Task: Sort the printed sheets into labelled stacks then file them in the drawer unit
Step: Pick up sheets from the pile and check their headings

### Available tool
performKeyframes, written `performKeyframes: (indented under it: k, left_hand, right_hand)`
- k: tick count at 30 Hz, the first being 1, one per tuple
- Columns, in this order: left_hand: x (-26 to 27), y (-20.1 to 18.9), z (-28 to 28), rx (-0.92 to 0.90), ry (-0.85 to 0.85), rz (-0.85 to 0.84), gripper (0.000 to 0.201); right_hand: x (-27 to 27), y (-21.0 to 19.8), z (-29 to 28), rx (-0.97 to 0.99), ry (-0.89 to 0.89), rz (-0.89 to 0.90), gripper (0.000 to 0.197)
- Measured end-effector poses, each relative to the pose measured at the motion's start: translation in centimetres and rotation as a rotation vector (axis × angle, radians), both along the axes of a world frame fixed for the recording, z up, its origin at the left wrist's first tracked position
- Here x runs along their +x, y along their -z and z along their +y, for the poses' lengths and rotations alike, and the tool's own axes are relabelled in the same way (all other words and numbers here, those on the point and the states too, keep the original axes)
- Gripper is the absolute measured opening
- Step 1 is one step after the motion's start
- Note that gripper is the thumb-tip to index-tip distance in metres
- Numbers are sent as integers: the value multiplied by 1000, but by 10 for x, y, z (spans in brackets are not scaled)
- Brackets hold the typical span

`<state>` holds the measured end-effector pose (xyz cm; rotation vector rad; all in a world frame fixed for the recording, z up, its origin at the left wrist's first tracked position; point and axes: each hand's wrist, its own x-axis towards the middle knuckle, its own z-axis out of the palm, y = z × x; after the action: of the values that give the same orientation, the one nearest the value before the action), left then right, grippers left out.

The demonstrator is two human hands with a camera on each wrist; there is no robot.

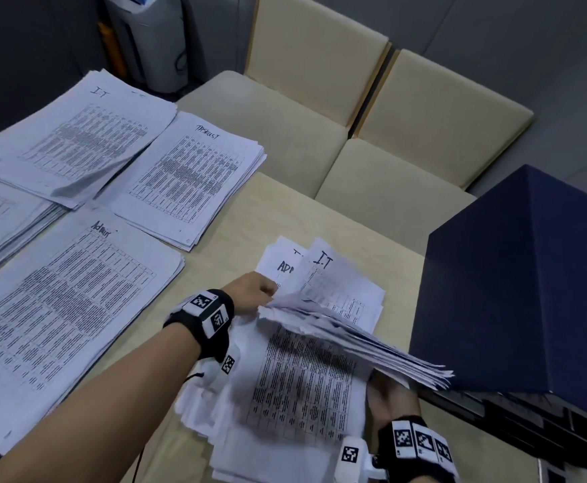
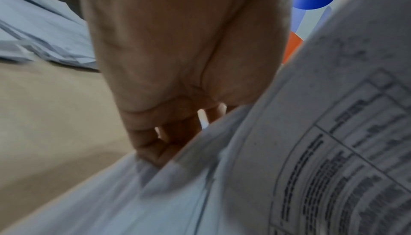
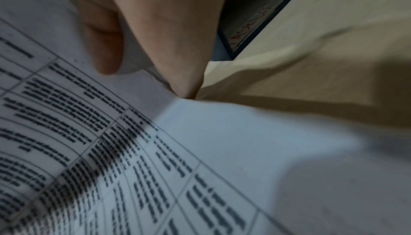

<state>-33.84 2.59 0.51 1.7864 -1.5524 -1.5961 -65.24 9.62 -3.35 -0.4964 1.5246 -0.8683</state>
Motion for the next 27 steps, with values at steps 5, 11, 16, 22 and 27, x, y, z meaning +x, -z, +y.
performKeyframes:
  k: [5, 11, 16, 22, 27]
  left_hand:
    - [-2, 0, 18, 76, -229, 418, 14]
    - [-1, 5, 35, 257, -365, 737, 48]
    - [-20, -33, 40, 23, -389, 510, 25]
    - [-32, -123, 44, -348, -541, 742, 34]
    - [-21, -173, 47, -679, -541, 698, 57]
  right_hand:
    - [13, -11, -9, 40, -81, 157, 83]
    - [19, -10, -17, -49, 116, 56, 22]
    - [32, -52, -28, -181, 189, 148, 33]
    - [58, -158, -34, -489, 148, 182, 13]
    - [81, -212, -20, -841, 155, 142, 23]
